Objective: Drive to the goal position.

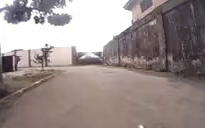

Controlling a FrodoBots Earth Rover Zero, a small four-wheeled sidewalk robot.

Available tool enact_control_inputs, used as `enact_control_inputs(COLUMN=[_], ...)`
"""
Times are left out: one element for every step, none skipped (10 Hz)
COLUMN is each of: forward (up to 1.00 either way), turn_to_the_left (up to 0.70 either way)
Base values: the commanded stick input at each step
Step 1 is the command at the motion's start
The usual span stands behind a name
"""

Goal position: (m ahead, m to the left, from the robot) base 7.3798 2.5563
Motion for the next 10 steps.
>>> enact_control_inputs(forward=[0.50, 0.50, 0.50, 0.50, 0.50, 0.50, 0.50, 0.50, 0.50, 0.50], turn_to_the_left=[0.00, 0.00, 0.00, 0.00, 0.00, 0.00, 0.00, 0.00, 0.00, 0.00])
